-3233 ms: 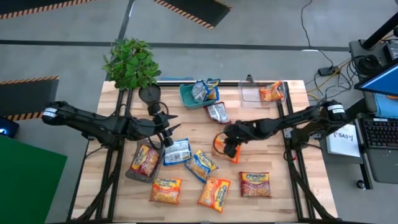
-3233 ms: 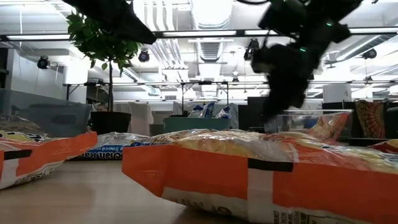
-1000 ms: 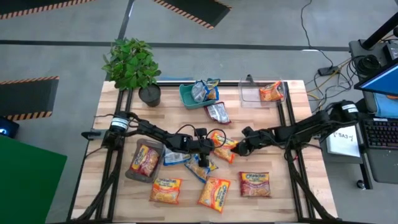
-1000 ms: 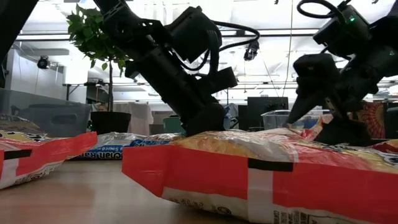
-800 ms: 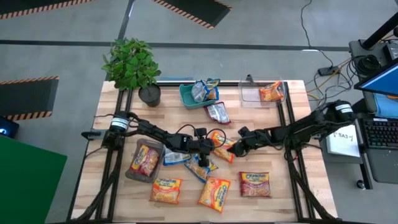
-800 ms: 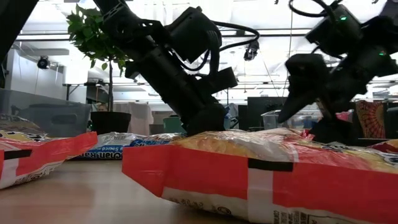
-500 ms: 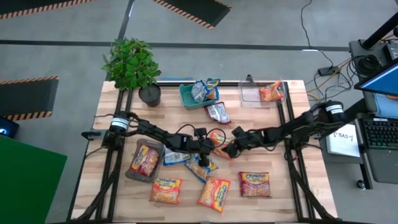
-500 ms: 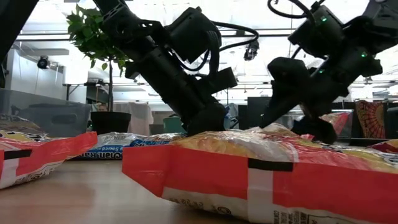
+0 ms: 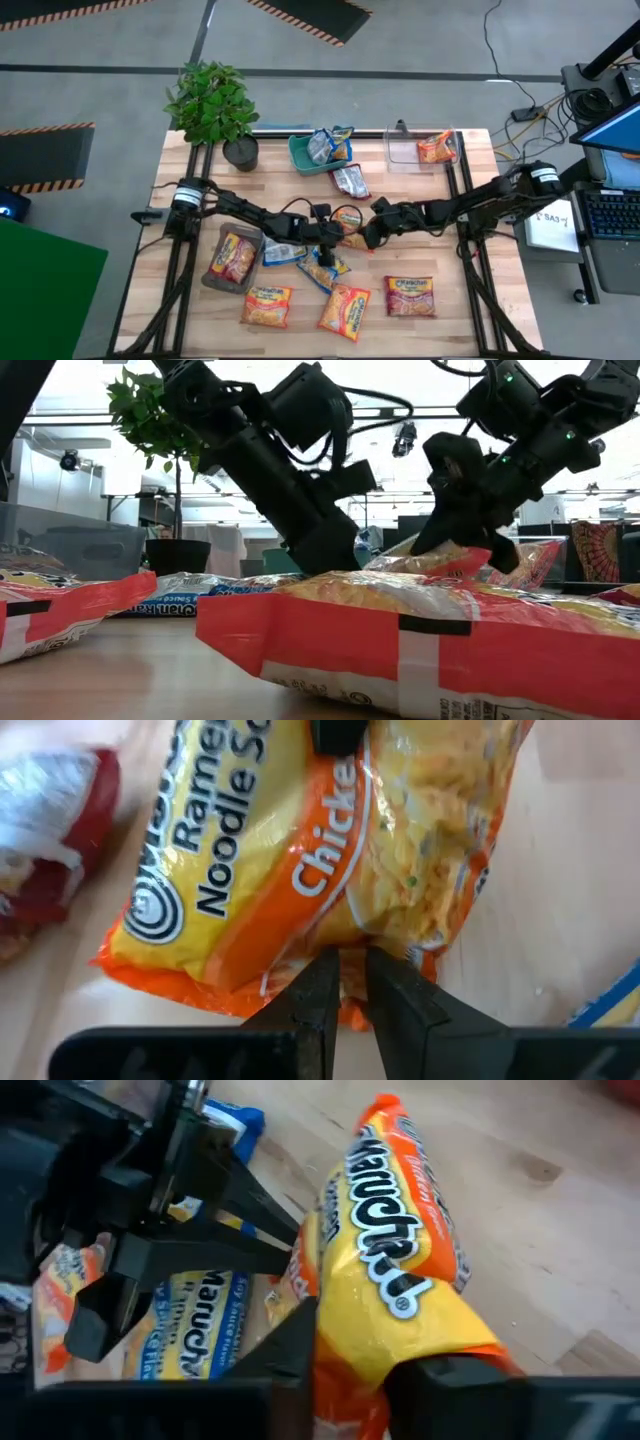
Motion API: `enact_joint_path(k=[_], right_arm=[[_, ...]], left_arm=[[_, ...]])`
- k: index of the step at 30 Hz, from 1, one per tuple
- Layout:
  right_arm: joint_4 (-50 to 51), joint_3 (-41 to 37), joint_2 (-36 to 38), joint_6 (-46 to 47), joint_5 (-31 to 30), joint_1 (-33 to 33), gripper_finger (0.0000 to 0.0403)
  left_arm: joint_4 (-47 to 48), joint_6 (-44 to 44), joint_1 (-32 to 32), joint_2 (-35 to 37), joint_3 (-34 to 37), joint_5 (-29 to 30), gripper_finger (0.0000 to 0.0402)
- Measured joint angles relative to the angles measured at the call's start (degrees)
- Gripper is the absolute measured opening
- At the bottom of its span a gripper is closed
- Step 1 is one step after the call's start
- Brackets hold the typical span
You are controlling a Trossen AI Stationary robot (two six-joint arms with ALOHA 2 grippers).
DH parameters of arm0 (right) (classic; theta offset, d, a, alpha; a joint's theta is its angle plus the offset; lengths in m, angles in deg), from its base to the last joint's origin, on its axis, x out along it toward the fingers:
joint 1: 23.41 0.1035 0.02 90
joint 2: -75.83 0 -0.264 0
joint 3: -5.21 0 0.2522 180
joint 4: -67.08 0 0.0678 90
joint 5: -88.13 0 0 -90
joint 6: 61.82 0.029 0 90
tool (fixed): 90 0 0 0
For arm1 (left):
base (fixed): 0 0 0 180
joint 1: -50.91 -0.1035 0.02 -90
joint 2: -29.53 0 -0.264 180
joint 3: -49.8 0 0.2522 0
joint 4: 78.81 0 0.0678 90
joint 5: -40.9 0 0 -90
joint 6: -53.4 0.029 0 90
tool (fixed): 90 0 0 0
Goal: Sort Maruchan noodles
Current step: Put the top orange noodle pack into the transparent bin
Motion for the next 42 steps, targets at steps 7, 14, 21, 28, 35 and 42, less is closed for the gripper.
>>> enact_joint_path(k=[7,14,21,28,35,42], right_arm=[[1.7,0.3,4.7,-3.2,0.0,-0.6,0.0015],[18.3,7.6,9.1,-8.9,-0.3,-1.2,0.0013],[43.5,23.1,9.1,-14.9,-0.5,-4.0,0.0013],[61.1,37.3,6.9,-21.6,-0.5,-10.0,0.0013],[74.2,46.1,5.5,-28.2,1.0,-21.3,0.0013],[83.0,50.7,3.4,-36.4,5.2,-38.1,0.0012]], left_arm=[[3.4,2.6,0.0,4.5,0.0,1.6,0.0037],[9.7,6.8,0.4,13.9,0.6,2.2,0.0037],[5.1,10.5,0.7,26.2,5.9,2.1,0.0037],[-5.9,11.1,1.6,38.8,17.5,1.9,0.0037],[-12.7,10.9,1.8,50.1,27.4,1.9,0.0037],[-15.7,9.8,1.8,57.5,32.4,2.0,0.0037]])
